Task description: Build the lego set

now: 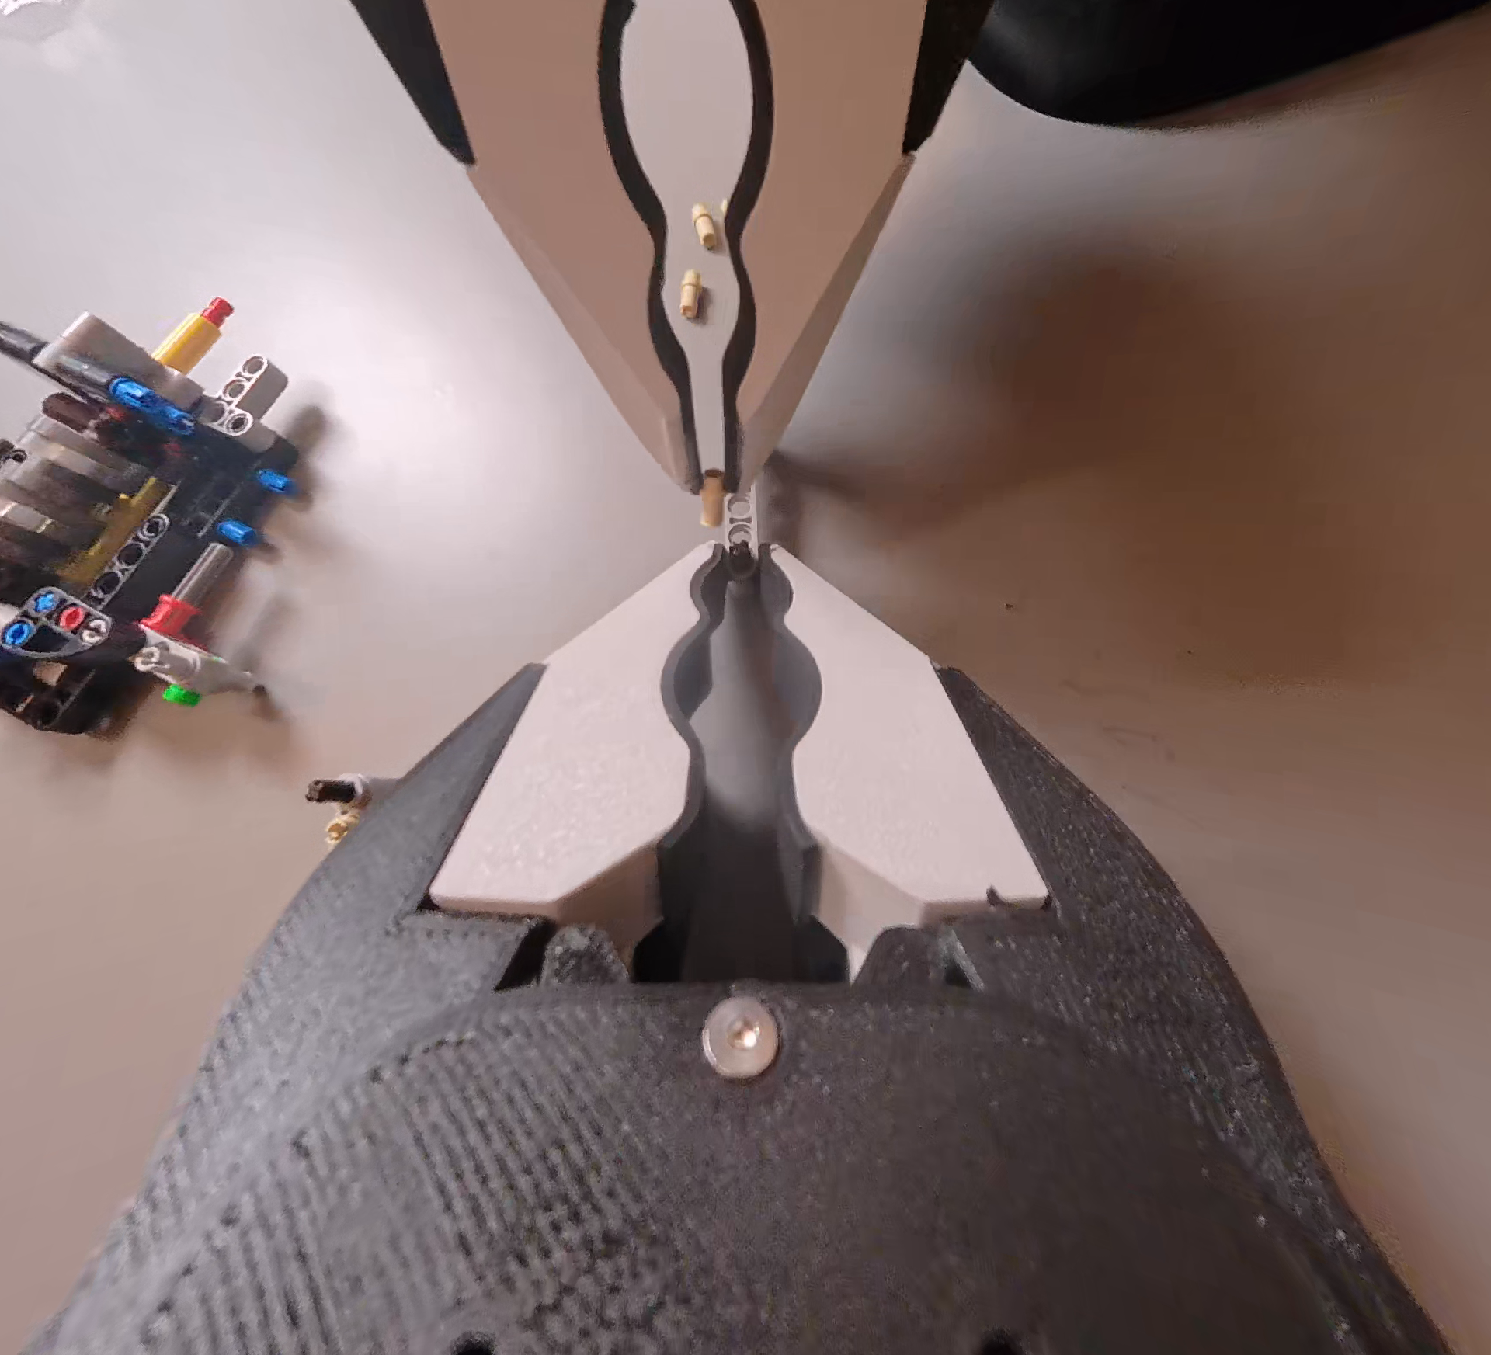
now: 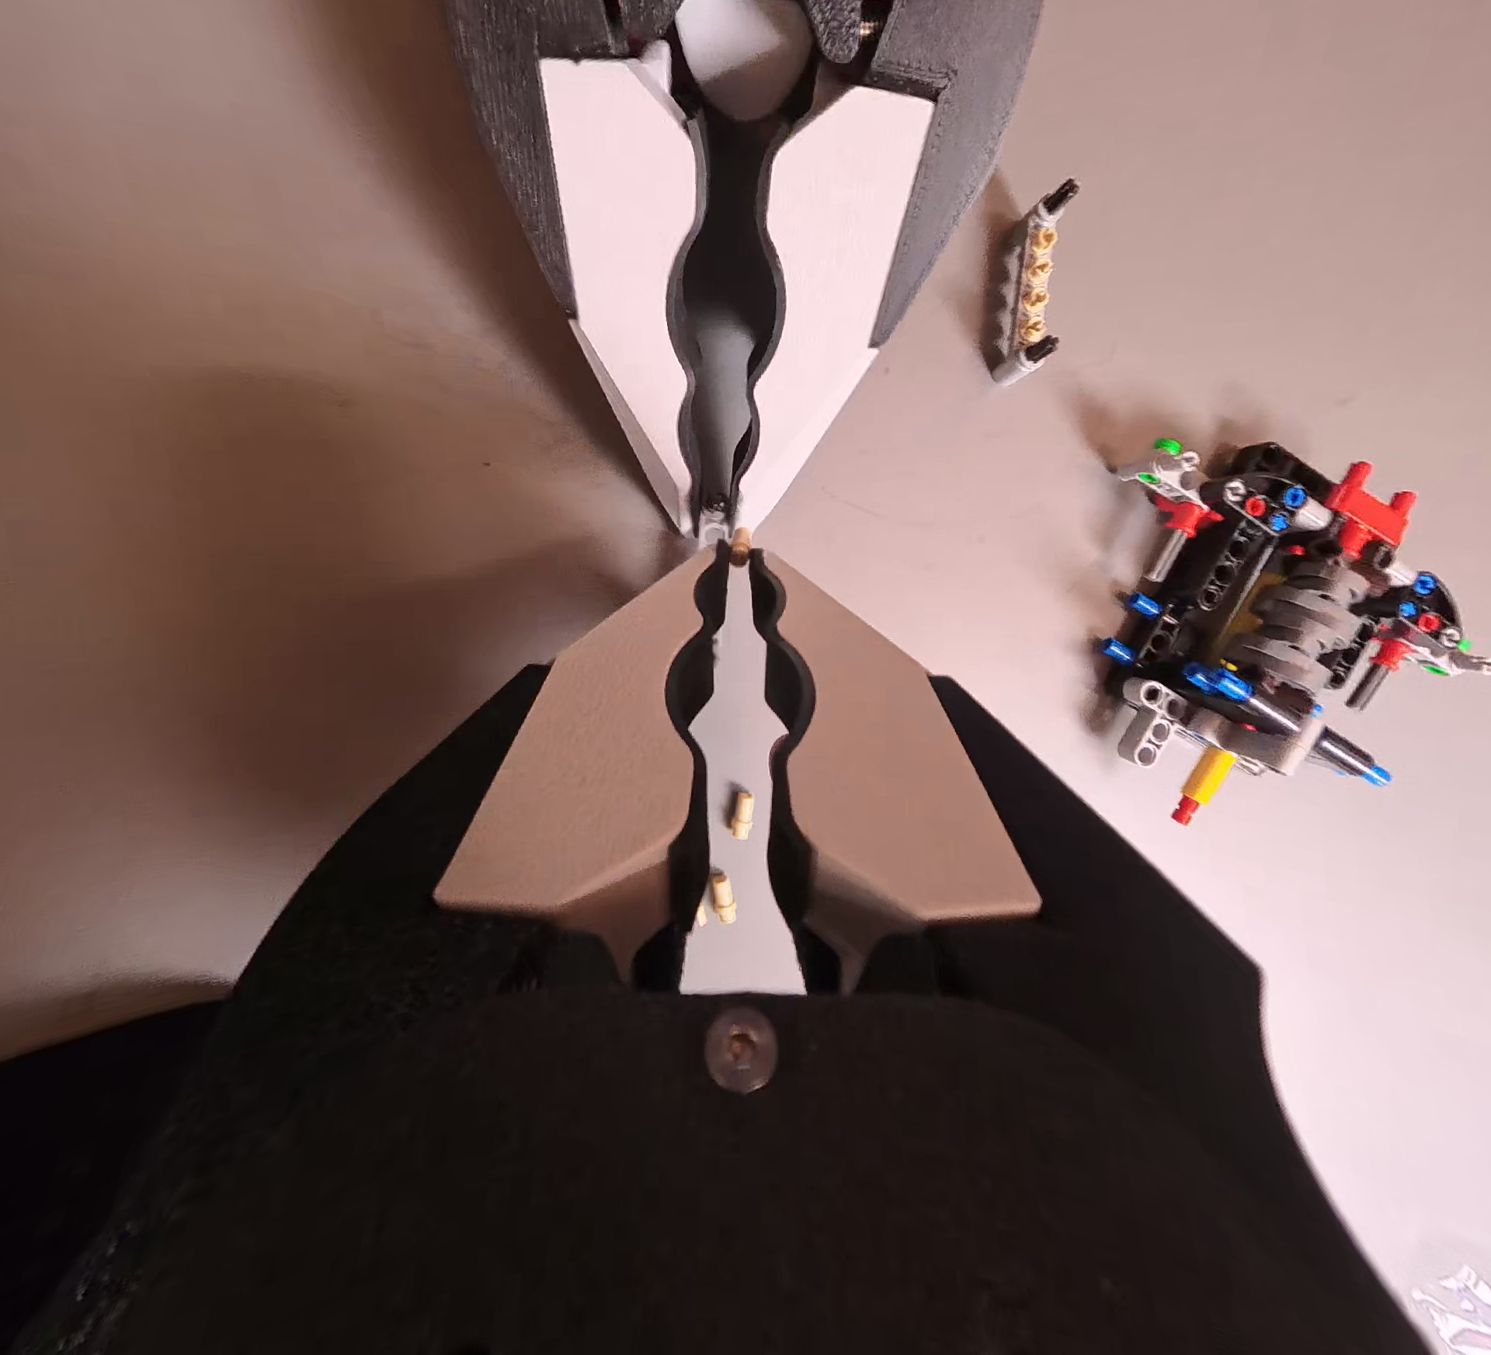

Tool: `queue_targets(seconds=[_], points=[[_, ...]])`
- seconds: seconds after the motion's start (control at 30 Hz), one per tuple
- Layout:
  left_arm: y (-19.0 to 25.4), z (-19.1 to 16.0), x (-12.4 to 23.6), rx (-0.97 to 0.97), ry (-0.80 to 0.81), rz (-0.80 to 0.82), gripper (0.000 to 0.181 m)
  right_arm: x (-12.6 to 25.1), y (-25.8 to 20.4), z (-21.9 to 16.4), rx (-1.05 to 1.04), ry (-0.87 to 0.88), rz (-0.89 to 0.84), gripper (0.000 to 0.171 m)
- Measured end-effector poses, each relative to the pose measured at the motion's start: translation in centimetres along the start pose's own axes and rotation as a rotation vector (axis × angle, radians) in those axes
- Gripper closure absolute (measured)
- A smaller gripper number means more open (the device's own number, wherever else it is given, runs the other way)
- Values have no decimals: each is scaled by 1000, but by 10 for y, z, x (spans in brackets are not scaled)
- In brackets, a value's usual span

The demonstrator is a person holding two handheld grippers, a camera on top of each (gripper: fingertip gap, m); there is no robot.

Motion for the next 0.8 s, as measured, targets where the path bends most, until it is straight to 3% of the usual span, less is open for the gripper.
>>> queue_targets(seconds=[0.17,0.33,0.57,0.8], points=[[1,-1,2,-22,5,11,164,-2,-3,1,15,-32,-2,168],[0,-3,8,-29,36,44,164,-5,-3,1,27,-47,-11,168],[-2,0,20,34,160,29,176,5,-5,6,46,67,13,168],[-3,2,20,17,183,43,178,6,-3,4,34,111,35,168]])
Point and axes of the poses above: each gripper's, where its closed fingertips meet, x back along the fingers, z out of its top, y = z × x across the jaws, the point moved 10 cm from there along x, back along the fingers, and after that the axes turned 12 degrees about -x, right-handed, at the moved point
